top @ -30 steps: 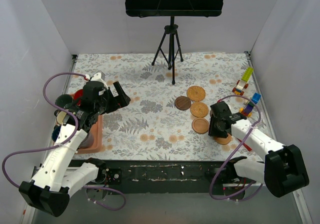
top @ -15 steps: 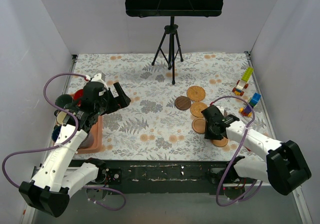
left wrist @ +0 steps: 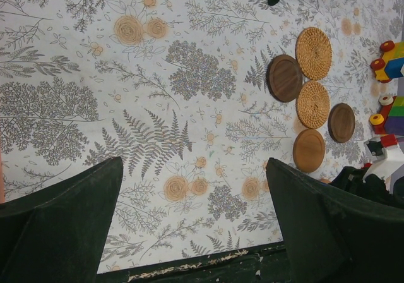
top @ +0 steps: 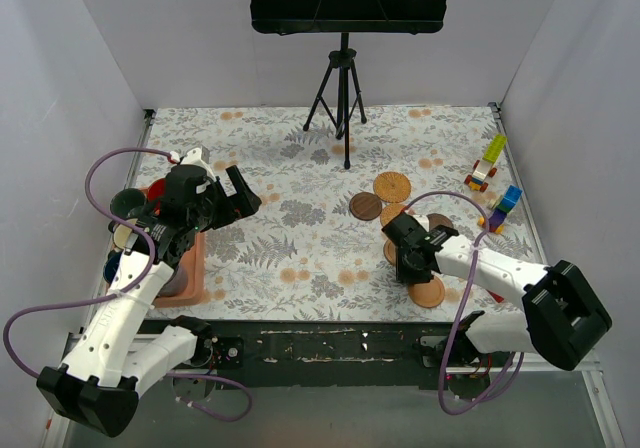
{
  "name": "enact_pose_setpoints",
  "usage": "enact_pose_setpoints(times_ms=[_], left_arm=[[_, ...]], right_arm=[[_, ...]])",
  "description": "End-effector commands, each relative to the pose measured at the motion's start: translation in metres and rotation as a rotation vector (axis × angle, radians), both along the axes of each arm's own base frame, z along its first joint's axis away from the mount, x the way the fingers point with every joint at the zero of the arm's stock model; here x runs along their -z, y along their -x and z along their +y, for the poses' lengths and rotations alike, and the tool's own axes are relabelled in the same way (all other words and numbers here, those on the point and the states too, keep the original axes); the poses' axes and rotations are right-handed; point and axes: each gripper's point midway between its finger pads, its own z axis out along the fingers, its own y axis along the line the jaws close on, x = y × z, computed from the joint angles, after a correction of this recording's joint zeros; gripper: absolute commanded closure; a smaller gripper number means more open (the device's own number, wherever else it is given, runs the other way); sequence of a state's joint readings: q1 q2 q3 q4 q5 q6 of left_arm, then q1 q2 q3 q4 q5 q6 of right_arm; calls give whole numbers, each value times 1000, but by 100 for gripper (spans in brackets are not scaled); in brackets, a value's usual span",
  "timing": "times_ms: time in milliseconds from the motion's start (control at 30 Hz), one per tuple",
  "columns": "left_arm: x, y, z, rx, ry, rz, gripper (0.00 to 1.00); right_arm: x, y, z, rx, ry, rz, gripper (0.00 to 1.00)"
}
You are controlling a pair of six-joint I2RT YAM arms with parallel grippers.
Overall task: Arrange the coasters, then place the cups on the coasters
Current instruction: Move the coaster to the center of the board.
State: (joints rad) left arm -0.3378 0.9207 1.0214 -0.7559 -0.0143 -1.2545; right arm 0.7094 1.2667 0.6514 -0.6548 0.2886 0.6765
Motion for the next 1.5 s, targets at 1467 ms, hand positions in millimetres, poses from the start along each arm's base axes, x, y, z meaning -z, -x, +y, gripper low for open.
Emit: enact_pose_setpoints(times_ms=[1467], left_arm=[[-4, -6, 2, -11, -26, -7, 2]], right_arm=[[-8, -63, 179, -524, -159, -48, 64]])
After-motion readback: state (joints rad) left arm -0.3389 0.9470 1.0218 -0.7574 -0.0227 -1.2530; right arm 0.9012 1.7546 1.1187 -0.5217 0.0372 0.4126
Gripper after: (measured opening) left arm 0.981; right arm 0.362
